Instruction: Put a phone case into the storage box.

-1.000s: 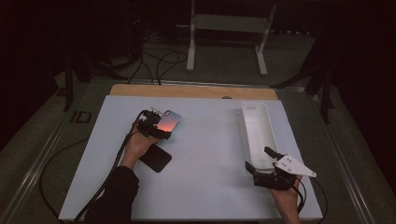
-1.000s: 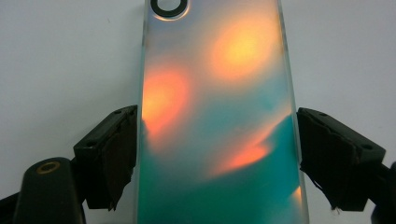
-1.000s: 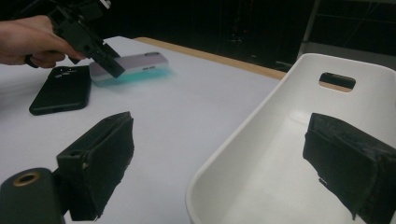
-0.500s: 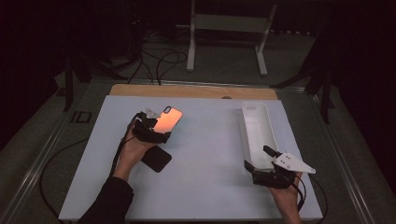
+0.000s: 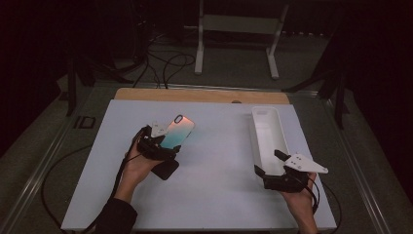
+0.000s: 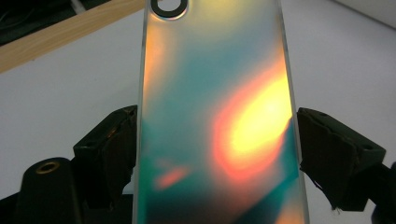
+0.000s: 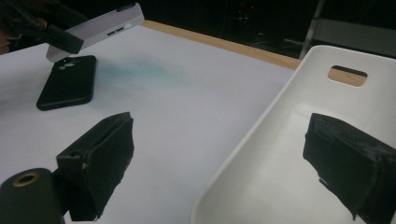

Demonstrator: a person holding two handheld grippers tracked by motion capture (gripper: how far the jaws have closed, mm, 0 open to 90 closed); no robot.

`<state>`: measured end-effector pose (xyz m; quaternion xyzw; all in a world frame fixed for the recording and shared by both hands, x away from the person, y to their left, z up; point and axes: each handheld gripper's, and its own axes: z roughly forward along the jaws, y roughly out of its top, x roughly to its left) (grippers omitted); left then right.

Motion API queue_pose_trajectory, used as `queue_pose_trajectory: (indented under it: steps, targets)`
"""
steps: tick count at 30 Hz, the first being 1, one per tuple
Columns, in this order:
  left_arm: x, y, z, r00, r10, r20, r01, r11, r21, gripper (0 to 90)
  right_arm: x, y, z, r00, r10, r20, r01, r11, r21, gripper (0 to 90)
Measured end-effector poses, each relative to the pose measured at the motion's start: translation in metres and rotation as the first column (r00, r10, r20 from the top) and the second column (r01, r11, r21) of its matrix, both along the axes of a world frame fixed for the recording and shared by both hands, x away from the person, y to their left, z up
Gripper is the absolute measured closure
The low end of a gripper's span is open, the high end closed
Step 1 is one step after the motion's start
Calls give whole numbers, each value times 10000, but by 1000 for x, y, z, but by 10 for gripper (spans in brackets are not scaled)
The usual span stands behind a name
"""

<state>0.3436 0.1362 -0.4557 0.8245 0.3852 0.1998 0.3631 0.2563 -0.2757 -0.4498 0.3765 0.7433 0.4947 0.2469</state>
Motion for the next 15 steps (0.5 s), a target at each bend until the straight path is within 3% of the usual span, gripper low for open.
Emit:
queue_pose_trajectory:
  steps: [6,15]
  targets:
    - [-14,-4,6,9989,-275,368,283,9993,-228,168,5,10,7,9997,163,-157,-168,9995,-276,77]
    - [-31,-8,16,9947,-659,795,710,9955,-629,168,19,28,18,9974,605,-392,-610,9981,-125,78]
